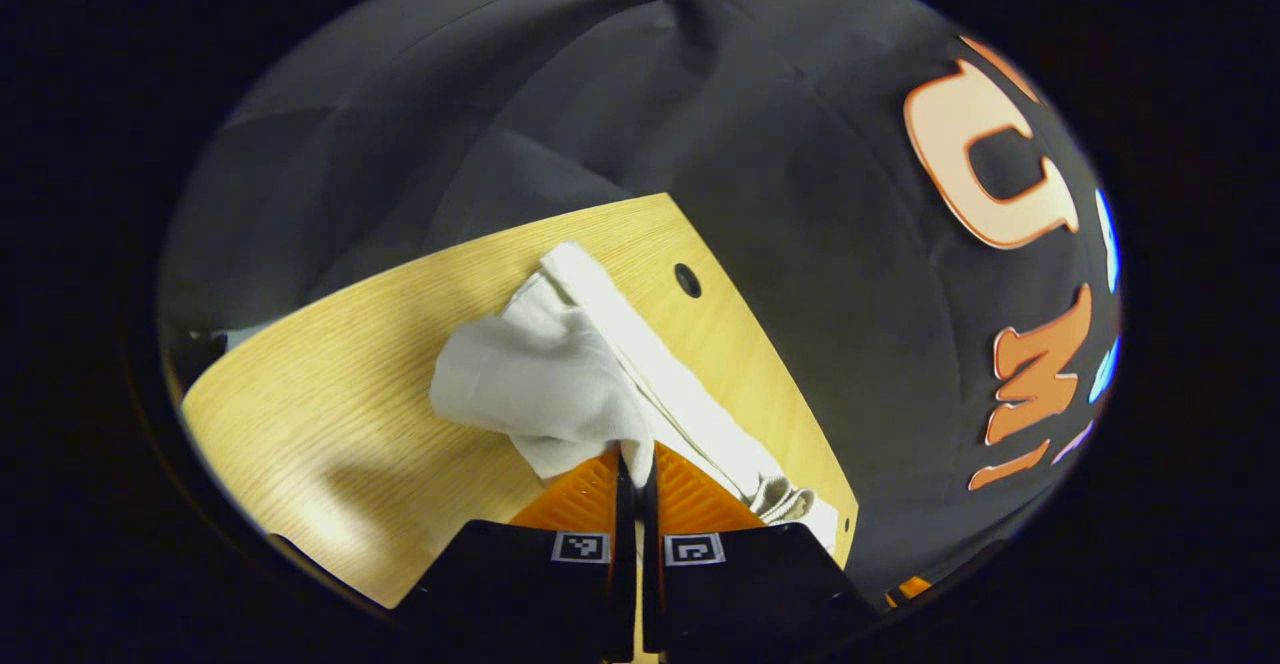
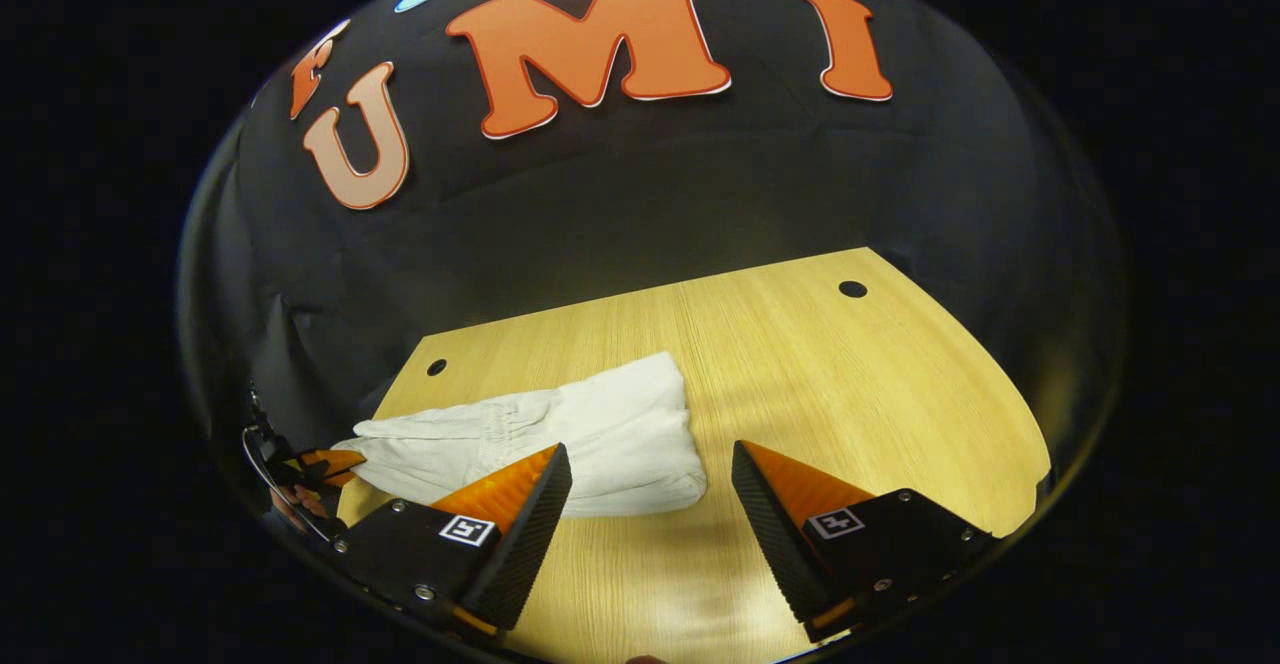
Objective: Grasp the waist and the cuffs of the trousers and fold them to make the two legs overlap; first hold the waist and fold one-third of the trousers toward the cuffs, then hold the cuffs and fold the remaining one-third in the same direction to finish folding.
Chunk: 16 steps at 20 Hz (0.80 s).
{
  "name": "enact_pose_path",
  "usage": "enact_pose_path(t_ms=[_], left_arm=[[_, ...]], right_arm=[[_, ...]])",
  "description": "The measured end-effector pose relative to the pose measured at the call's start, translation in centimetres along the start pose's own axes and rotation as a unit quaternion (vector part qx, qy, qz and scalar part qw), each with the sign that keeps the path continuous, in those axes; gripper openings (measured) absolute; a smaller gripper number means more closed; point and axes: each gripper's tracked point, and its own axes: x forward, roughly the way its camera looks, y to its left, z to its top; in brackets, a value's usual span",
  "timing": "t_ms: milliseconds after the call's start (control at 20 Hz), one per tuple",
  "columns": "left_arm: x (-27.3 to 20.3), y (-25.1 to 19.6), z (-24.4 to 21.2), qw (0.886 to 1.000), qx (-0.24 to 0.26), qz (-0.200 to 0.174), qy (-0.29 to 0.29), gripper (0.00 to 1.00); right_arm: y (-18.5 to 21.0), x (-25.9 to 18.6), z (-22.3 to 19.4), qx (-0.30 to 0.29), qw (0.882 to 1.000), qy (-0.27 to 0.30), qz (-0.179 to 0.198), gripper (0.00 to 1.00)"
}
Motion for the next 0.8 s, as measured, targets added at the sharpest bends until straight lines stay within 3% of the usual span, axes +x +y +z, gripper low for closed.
enact_pose_path(t_ms=[500, 800], left_arm=[[-2.4, -12.2, 1.9, 0.990, 0.125, -0.043, -0.042, 0.06], [-1.9, -19.7, 0.4, 0.968, 0.236, -0.063, -0.054, 0.06]], right_arm=[[-3.0, -0.4, 2.2, 0.007, 1.000, -0.019, 0.019, 0.98], [-6.1, -1.0, 2.0, 0.018, 0.999, -0.022, 0.017, 0.98]])
